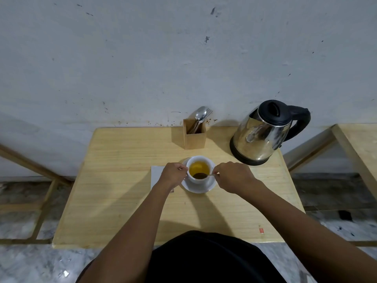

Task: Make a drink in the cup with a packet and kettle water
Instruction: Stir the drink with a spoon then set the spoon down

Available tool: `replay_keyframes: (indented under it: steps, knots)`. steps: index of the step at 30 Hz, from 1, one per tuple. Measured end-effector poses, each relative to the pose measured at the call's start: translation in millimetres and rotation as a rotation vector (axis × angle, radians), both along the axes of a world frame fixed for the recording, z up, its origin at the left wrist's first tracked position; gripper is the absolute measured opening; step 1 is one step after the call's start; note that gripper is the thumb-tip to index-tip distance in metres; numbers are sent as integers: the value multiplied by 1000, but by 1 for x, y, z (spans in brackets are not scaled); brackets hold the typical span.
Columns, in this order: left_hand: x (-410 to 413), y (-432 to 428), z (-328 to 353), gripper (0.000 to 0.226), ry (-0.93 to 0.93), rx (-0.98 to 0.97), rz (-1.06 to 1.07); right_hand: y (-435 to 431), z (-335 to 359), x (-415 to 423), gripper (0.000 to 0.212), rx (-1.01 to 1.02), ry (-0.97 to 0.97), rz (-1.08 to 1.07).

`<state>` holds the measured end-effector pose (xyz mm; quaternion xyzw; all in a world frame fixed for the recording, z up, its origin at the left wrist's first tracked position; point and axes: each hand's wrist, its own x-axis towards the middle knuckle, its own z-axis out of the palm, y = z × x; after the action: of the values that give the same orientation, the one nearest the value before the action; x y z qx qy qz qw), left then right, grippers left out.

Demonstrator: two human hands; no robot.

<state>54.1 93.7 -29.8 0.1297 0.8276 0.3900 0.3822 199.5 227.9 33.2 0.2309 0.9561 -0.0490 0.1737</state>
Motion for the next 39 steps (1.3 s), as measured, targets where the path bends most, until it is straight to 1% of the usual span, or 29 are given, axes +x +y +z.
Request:
replay_keyframes:
  steps: [3,8,13,17,20,23,27,31,35,37,39]
  knots:
    - [0,0,0,15,7,-7,-6,-9,1,-14,25,115,-46,104]
    - [-1,0,-2,16,27,-6,-13,-7,13,-33,29,185,29,148]
    - [-2,0,-5,21,46,-6,-11,-3,25,-43,21,271,-88,218]
    - [-1,1,-8,20,65,3,-17,-6,31,-47,17,184,-131,220]
    - [-1,0,-9,18,75,-8,-18,-9,28,-51,21,136,-75,220]
    - [-1,0,-9,18,83,-7,-18,-9,24,-54,20,187,-48,244]
    - [0,0,-12,16,87,15,-14,-3,31,-53,18,272,-73,275]
    - [2,0,-14,18,96,23,-2,-1,37,-52,16,277,-110,289]
    - [4,0,-14,19,96,18,15,-5,36,-55,18,172,-157,266]
    - [5,0,-13,19,92,11,14,-5,33,-57,23,95,-144,234]
    - [5,0,-12,19,94,16,9,-2,27,-59,24,70,-113,208]
